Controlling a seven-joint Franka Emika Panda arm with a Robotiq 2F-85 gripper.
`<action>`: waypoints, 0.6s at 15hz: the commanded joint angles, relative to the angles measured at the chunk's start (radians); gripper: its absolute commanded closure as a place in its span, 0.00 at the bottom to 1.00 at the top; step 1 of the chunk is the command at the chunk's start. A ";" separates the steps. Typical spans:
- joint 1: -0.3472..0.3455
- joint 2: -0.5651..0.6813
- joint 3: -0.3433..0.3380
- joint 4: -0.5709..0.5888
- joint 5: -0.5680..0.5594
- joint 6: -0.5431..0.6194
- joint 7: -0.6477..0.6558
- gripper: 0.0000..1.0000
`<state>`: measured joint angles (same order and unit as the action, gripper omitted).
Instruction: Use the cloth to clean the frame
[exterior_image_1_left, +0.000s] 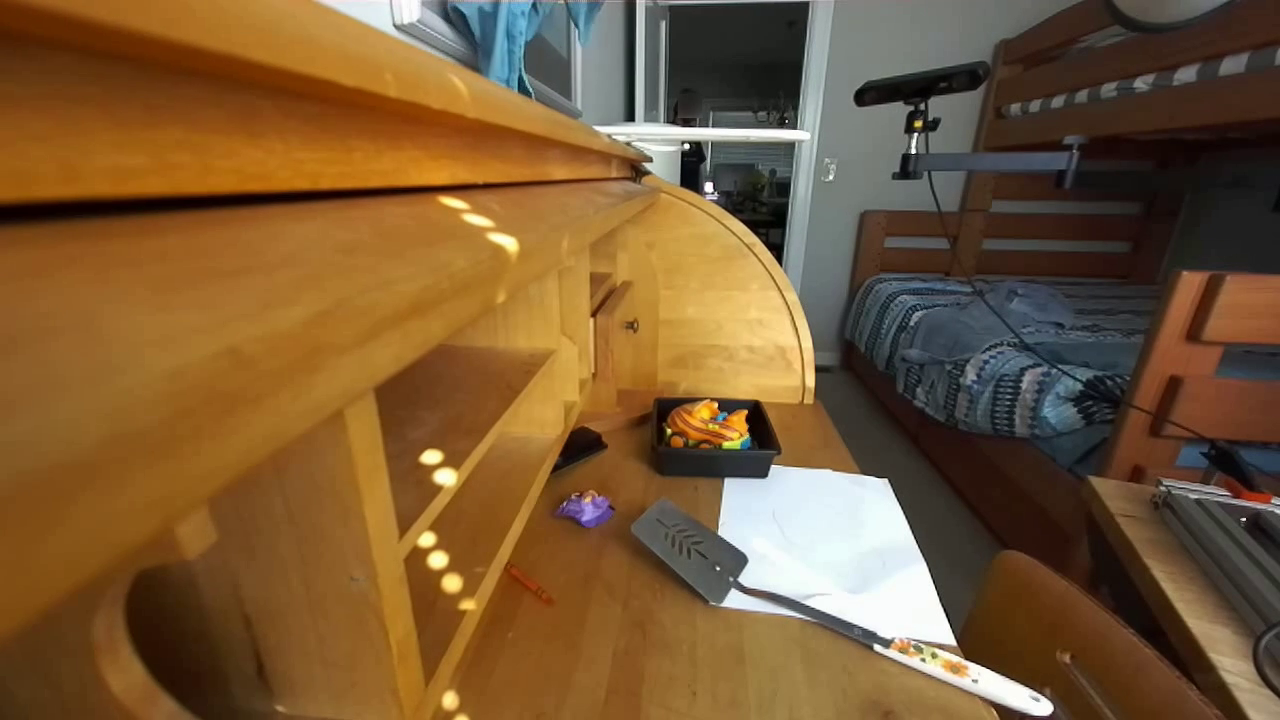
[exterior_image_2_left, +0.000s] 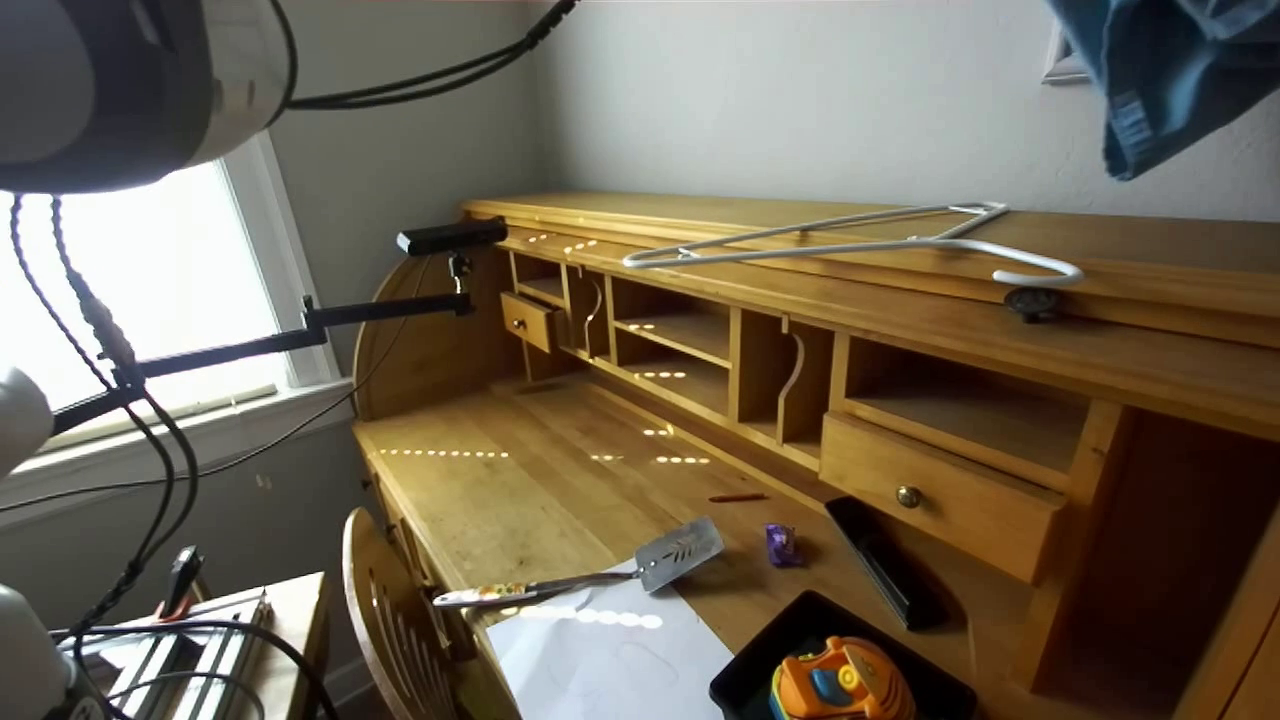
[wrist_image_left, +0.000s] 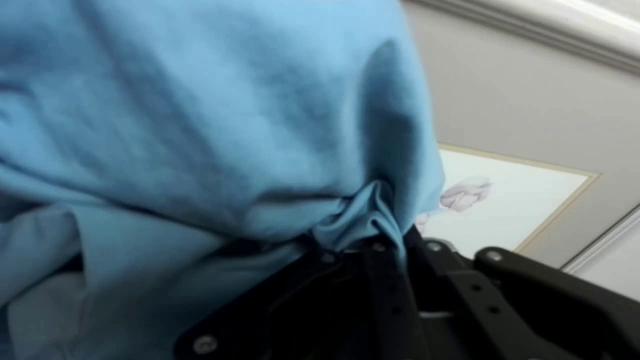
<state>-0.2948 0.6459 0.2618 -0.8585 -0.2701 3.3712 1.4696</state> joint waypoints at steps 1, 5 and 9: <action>0.039 0.008 -0.006 0.007 -0.028 -0.023 -0.017 0.98; -0.061 -0.006 0.340 -0.132 -0.234 -0.001 0.032 0.98; -0.192 0.018 0.667 -0.274 -0.417 0.027 0.100 0.98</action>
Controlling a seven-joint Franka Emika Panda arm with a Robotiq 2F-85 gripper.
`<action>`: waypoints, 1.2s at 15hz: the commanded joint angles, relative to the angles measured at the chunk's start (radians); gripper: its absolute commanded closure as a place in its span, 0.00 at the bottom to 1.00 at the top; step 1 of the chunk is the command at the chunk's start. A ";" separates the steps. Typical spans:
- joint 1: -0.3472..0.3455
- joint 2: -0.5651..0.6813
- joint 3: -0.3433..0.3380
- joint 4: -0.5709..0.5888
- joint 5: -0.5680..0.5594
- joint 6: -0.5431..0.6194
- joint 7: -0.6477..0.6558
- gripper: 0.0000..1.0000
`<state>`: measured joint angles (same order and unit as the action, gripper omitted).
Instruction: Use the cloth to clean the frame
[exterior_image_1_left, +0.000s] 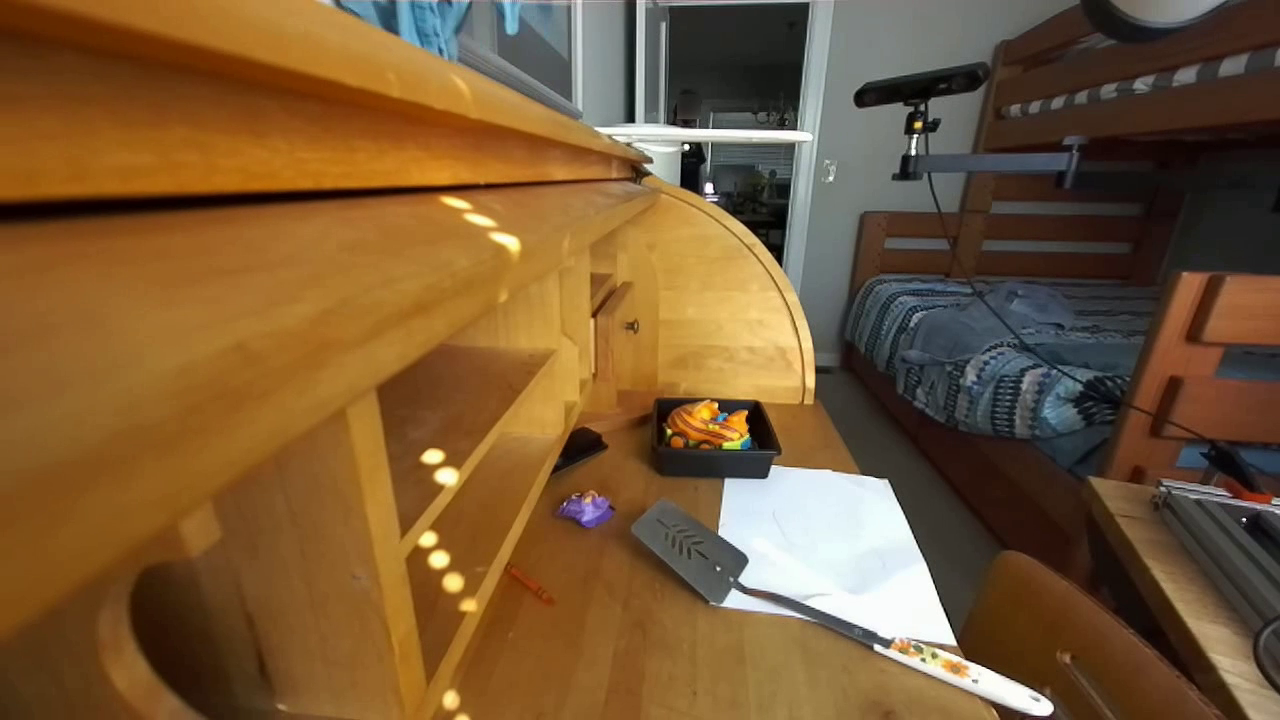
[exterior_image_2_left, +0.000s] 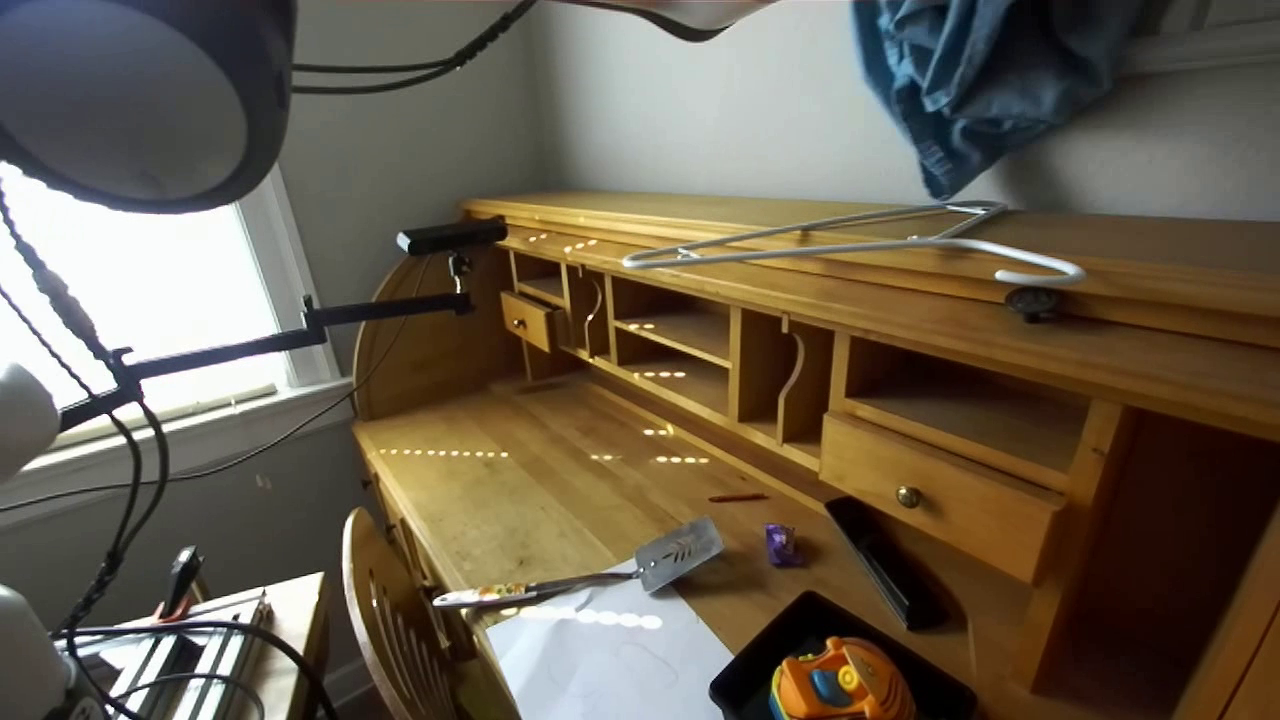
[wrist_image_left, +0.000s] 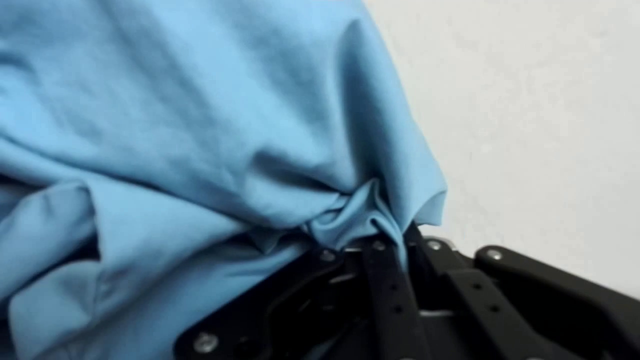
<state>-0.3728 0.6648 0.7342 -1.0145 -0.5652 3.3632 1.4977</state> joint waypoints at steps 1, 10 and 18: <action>-0.152 0.018 0.274 -0.150 -0.171 0.040 0.091 0.98; -0.171 -0.060 -0.020 0.044 -0.135 -0.125 0.096 0.98; -0.243 -0.189 -0.083 -0.067 -0.124 -0.504 0.091 0.98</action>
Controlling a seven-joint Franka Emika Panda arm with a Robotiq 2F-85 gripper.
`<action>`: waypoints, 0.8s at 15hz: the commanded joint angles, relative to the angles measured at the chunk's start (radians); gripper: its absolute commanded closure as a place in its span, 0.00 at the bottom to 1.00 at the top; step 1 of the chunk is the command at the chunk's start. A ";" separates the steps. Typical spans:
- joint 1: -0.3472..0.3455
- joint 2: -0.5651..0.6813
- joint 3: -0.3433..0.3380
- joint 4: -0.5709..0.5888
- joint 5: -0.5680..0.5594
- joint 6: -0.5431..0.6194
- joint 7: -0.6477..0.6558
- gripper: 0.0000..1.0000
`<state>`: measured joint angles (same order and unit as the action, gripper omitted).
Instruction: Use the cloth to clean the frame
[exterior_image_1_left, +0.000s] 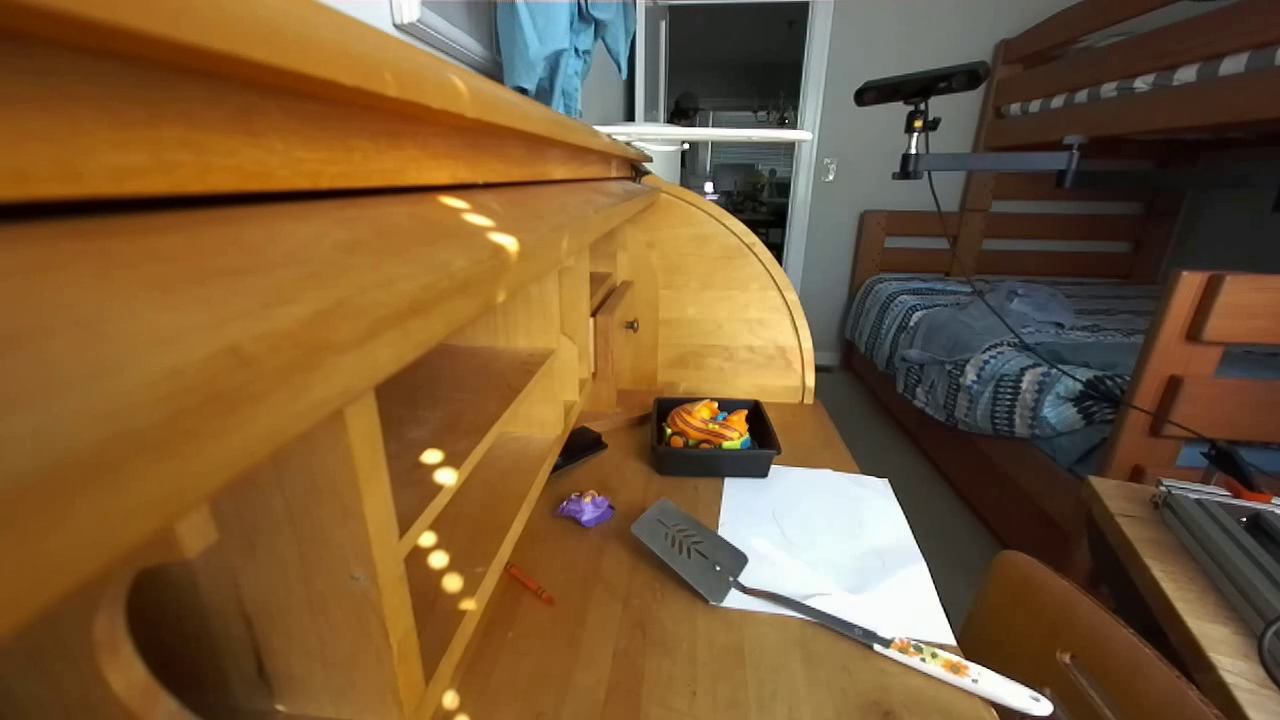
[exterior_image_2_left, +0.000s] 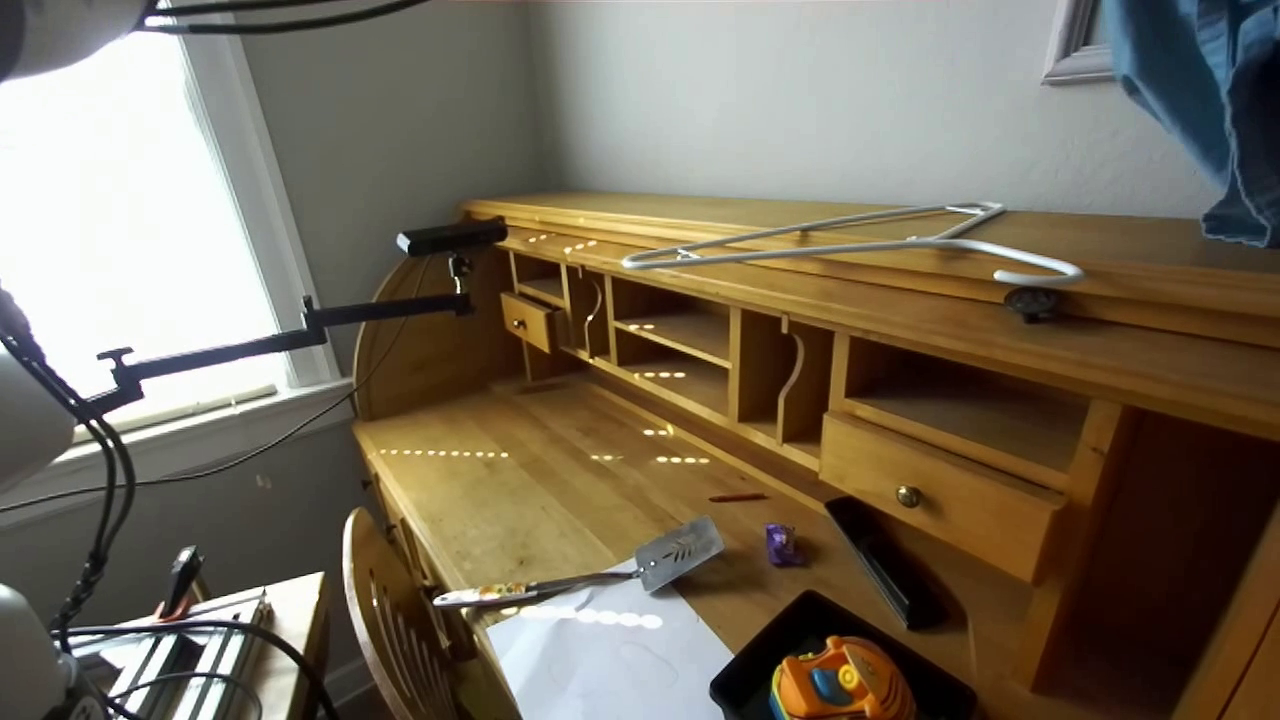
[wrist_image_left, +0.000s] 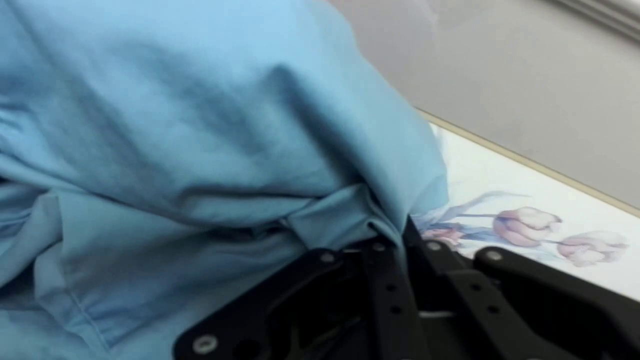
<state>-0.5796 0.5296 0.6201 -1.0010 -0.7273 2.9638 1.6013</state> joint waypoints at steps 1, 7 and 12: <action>-0.041 -0.059 0.045 -0.095 0.049 -0.144 -0.013 0.98; -0.116 -0.111 0.129 -0.229 0.151 -0.404 -0.035 0.98; -0.167 -0.130 0.157 -0.291 0.230 -0.583 -0.040 0.68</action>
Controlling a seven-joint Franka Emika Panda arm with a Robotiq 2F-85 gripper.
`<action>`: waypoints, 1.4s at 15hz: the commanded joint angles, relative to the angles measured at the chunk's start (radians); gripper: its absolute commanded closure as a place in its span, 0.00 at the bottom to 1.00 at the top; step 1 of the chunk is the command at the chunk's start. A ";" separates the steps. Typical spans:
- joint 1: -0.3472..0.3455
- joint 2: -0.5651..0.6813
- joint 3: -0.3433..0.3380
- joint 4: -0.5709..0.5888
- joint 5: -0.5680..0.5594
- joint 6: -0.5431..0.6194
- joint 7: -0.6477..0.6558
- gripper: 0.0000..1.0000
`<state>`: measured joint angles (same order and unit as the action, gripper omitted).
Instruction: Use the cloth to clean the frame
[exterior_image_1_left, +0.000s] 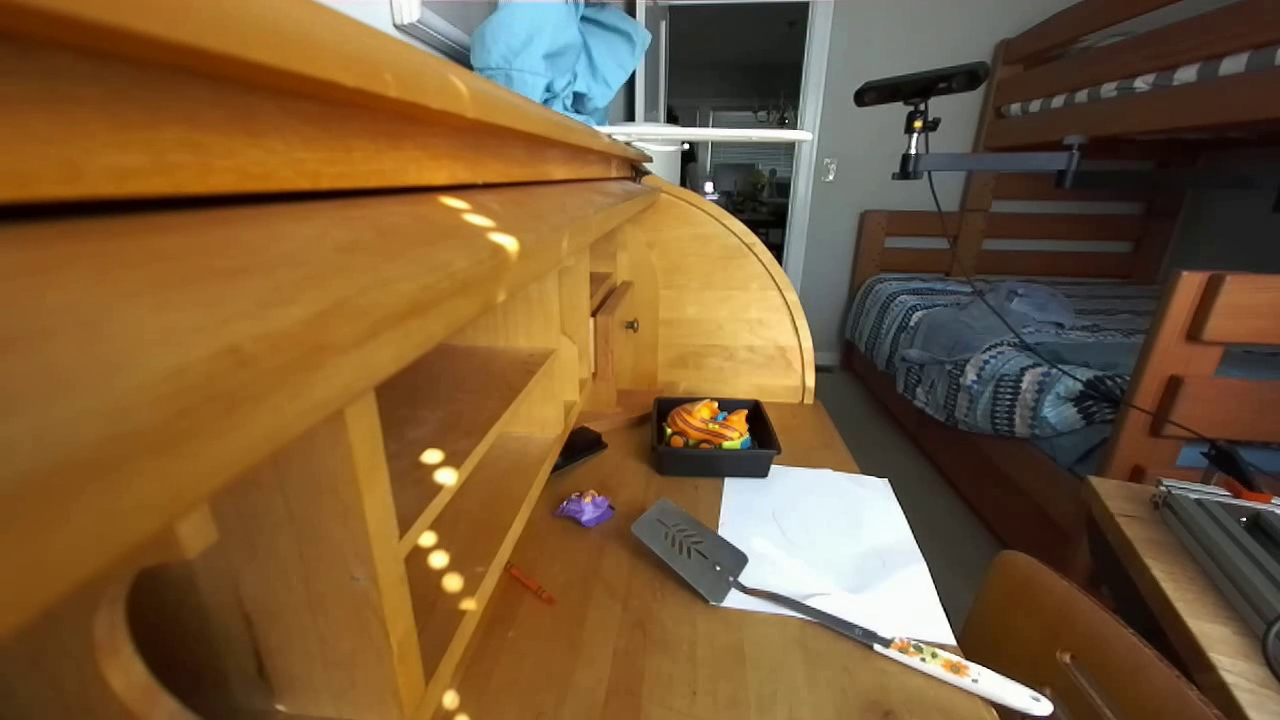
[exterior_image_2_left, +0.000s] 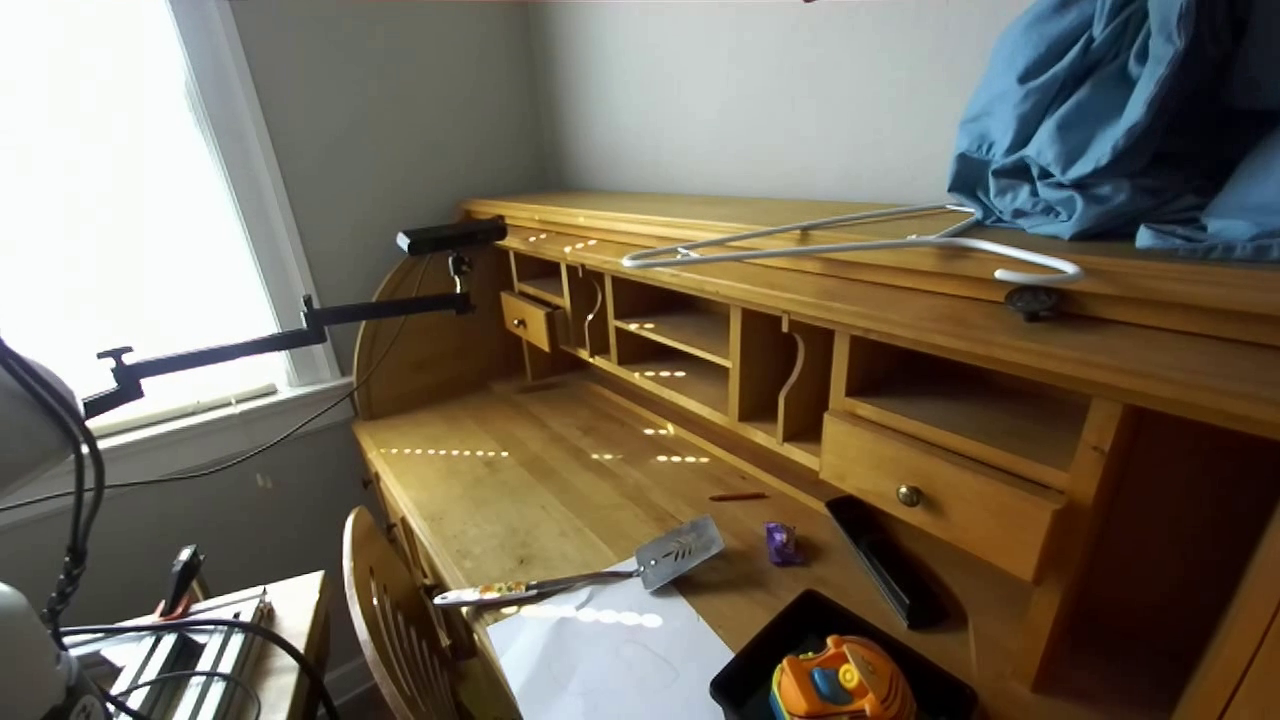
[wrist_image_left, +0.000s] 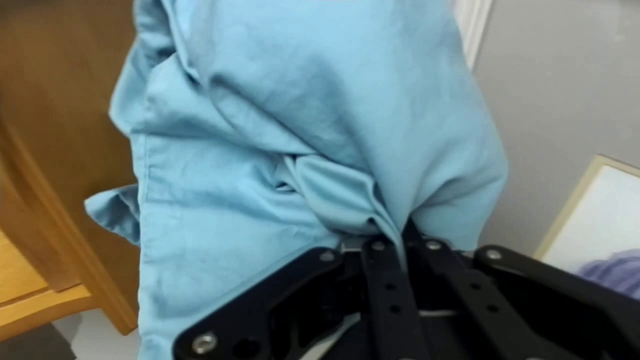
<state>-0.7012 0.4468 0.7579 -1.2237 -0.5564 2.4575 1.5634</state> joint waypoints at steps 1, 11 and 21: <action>-0.053 -0.051 0.021 -0.072 0.067 -0.092 0.003 0.67; -0.281 -0.258 0.235 -0.111 0.280 -0.281 -0.446 0.01; -0.455 -0.621 0.209 -0.223 0.672 -0.699 -0.994 0.00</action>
<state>-1.1052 -0.0219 1.0402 -1.3584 -0.0377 1.8062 0.7548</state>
